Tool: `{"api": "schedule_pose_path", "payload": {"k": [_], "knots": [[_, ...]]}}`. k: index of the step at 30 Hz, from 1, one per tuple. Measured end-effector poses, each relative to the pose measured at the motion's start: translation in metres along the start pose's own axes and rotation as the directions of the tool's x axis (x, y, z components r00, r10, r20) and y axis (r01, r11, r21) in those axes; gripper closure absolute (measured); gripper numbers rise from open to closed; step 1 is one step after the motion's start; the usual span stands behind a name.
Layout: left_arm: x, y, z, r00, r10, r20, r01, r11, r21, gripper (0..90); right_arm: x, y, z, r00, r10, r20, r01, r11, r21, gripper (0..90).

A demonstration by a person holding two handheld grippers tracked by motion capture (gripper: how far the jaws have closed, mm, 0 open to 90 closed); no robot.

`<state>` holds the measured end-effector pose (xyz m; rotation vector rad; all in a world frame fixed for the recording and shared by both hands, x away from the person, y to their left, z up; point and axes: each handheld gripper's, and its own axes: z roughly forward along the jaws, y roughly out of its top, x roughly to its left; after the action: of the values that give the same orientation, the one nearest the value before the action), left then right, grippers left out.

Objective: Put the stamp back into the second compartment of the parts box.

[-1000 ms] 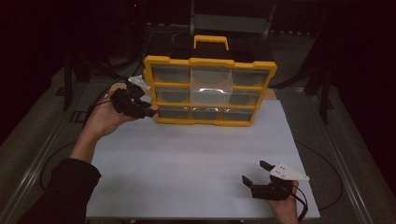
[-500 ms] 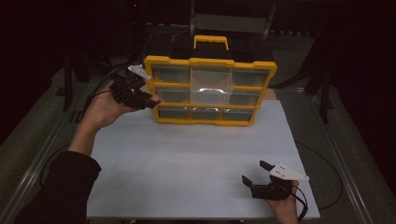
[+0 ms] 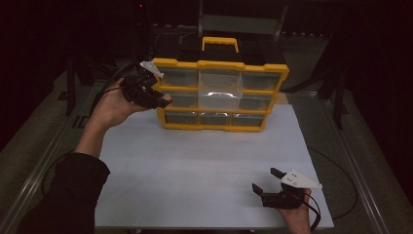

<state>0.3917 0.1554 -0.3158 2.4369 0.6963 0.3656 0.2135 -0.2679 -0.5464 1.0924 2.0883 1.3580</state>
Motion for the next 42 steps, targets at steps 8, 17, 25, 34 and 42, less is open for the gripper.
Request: {"api": "schedule_pose_path", "payload": {"k": [8, 17, 25, 34, 42], "knots": [[-0.001, 0.009, -0.002, 0.9999, 0.011, 0.001, -0.011, 0.9999, 0.005, 66.7, 0.0, 0.0, 0.0, 1.0, -0.002, -0.001, 0.002, 1.0, 0.001, 8.0], [-0.002, 0.022, -0.006, 0.9998, 0.02, -0.005, -0.02, 0.9998, -0.005, 66.7, 0.0, 0.0, 0.001, 1.0, -0.002, -0.006, 0.002, 1.0, 0.002, 7.9], [-0.002, 0.031, -0.008, 0.9997, 0.024, -0.007, -0.024, 0.9997, -0.004, 66.7, 0.0, 0.0, 0.001, 1.0, -0.001, -0.008, 0.001, 1.0, 0.001, 7.9], [-0.003, 0.044, -0.011, 0.9997, 0.023, 0.001, -0.023, 0.9997, -0.012, 66.7, 0.0, 0.0, 0.0, 0.9998, 0.019, -0.009, -0.019, 1.0, 0.007, 7.9], [-0.006, 0.055, -0.013, 0.9994, 0.035, 0.0, -0.035, 0.9994, -0.002, 66.7, -0.001, 0.0, 0.0, 0.9999, 0.006, -0.016, -0.005, 1.0, 0.009, 7.9]]}}
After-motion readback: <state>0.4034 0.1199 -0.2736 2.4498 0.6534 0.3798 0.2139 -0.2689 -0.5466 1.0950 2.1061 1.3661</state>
